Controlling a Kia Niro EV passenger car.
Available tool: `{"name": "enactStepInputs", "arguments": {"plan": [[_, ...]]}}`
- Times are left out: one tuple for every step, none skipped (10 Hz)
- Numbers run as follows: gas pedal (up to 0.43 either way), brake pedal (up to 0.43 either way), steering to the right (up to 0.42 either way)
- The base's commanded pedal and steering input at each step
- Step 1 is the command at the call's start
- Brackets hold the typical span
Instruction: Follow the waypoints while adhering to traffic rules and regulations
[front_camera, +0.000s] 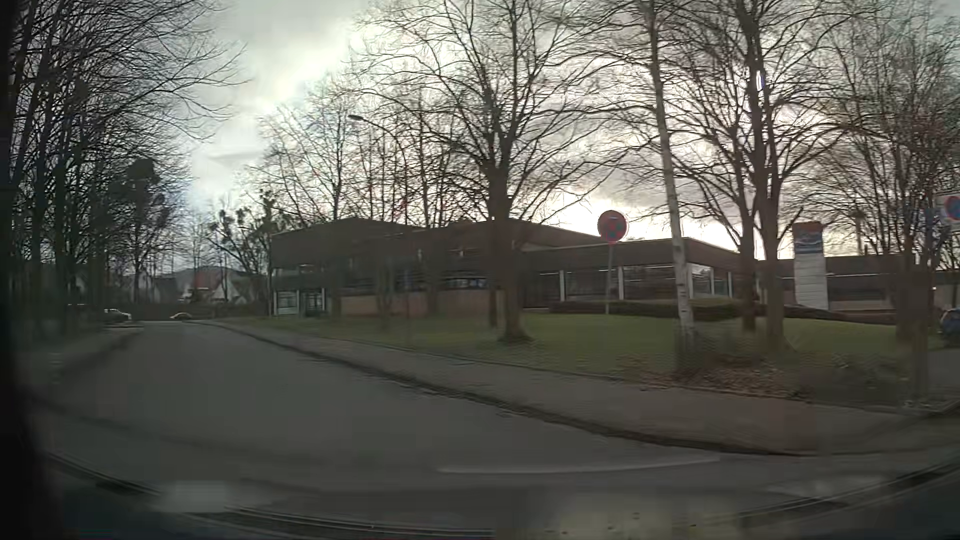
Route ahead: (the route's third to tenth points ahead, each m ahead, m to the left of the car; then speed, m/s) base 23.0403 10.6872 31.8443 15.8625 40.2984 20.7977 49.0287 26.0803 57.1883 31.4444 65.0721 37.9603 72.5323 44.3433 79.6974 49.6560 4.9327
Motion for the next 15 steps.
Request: {"name": "enactStepInputs", "arguments": {"plan": [[0.35,0.0,-0.395],[0.35,0.0,-0.36],[0.35,0.0,-0.317],[0.35,0.0,-0.28],[0.35,0.0,-0.244],[0.35,0.0,-0.218],[0.35,0.0,-0.194],[0.35,0.0,-0.187],[0.35,0.0,-0.186],[0.35,0.0,-0.185],[0.35,0.0,-0.182],[0.331,0.0,-0.171],[0.319,0.0,-0.155],[0.299,0.0,-0.142],[0.299,0.0,-0.131]]}}
